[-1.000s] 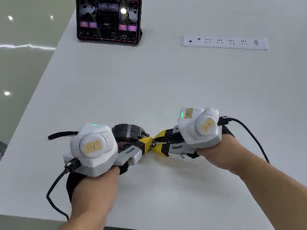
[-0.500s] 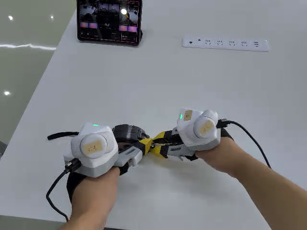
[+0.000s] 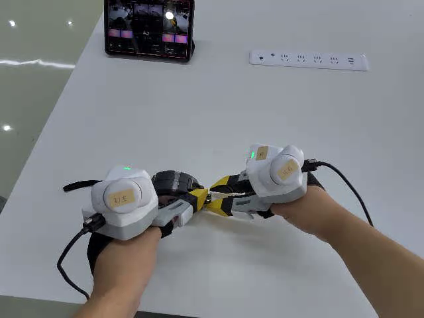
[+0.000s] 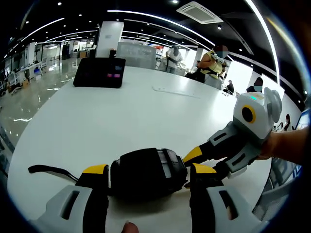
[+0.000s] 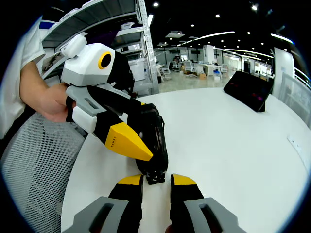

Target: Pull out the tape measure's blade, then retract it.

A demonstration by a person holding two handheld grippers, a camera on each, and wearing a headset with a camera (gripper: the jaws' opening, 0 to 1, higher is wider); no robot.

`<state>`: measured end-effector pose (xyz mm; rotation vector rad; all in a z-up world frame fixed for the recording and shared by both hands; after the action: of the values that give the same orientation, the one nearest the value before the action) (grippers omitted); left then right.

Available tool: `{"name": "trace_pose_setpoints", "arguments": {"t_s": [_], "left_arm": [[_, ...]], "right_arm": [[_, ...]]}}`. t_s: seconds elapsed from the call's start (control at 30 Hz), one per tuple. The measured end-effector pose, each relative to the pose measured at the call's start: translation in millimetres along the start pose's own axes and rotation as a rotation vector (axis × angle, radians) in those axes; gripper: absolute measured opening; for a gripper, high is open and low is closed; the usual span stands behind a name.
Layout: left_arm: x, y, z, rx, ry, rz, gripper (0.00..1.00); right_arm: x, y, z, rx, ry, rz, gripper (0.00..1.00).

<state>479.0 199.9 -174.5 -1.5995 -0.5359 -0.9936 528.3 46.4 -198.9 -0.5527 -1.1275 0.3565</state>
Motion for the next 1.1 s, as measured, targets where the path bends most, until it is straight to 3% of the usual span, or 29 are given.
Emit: {"name": "trace_pose_setpoints", "arguments": {"t_s": [0.3,0.43,0.63,0.87,1.1], "left_arm": [[2.7,-3.6,4.8,-0.006,0.033,-0.005,0.67],[4.5,-8.7,11.1,-0.009,0.047,-0.028,0.75],[2.9,-17.2,21.7,-0.02,0.099,-0.032,0.79],[0.7,-26.0,22.1,-0.054,0.178,-0.001,0.83],[1.1,-33.1,21.7,-0.091,0.258,0.003,0.87]], "right_arm": [[0.3,-7.7,1.0,-0.017,0.0,-0.011,0.21],[-3.0,-17.5,1.5,-0.041,0.017,-0.028,0.26],[-10.8,-33.2,3.4,-0.089,0.046,-0.049,0.36],[-12.9,-49.4,8.8,-0.125,0.053,-0.071,0.42],[-19.2,-64.9,10.9,-0.162,0.07,-0.064,0.47]]}}
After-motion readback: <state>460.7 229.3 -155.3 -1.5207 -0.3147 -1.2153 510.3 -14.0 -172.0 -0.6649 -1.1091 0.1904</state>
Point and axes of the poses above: the centre of the closed fingertips' face, and the gripper's own axes: y roughly forward along the fingers, z roughly to its left, x roughly out of its top, the point moved 9 cm from there along -y, roughly backward along the fingers, and after that the axes turned 13 degrees about y, right-handed, at the moved point
